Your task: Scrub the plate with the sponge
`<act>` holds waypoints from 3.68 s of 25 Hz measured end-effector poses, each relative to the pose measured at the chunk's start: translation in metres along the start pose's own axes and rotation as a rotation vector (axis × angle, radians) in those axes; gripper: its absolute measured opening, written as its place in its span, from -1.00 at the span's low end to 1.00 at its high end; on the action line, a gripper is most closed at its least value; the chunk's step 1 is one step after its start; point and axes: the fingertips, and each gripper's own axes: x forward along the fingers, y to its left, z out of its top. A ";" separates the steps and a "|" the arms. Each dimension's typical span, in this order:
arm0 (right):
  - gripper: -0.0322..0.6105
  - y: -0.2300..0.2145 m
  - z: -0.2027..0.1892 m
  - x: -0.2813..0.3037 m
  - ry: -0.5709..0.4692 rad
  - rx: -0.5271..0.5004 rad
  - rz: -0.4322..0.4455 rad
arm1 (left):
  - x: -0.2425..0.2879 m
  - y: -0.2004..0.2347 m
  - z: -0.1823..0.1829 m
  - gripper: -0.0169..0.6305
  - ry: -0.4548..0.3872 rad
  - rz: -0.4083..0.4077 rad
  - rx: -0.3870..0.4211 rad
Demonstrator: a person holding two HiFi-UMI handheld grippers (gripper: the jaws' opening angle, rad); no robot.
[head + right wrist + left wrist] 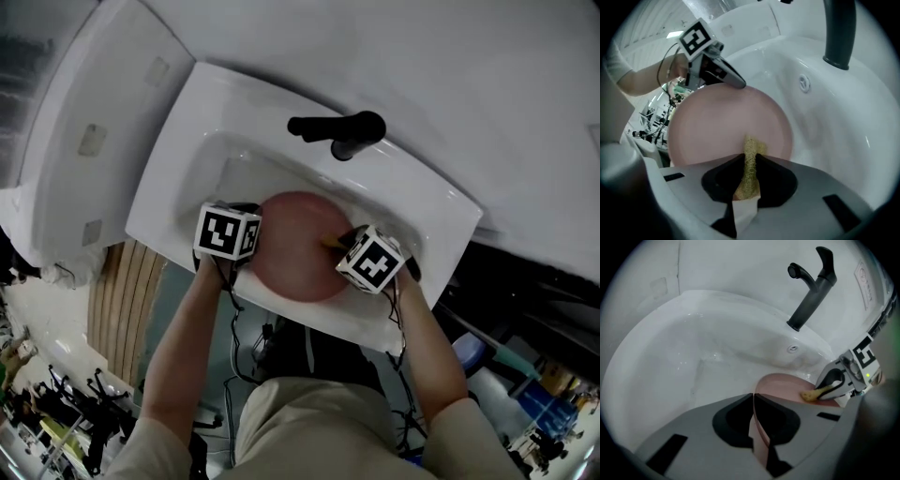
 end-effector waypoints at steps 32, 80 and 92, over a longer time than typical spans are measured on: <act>-0.67 -0.061 0.033 0.024 -0.130 0.141 -0.300 | -0.006 -0.001 0.003 -0.88 -0.048 0.051 0.014; -0.65 0.184 0.098 -0.318 -1.088 -0.066 -0.179 | -0.360 -0.104 0.043 -0.90 -0.791 0.232 0.155; -0.64 0.258 0.096 -0.437 -1.348 -0.176 -0.237 | -0.503 -0.171 0.035 -0.91 -1.067 0.290 0.310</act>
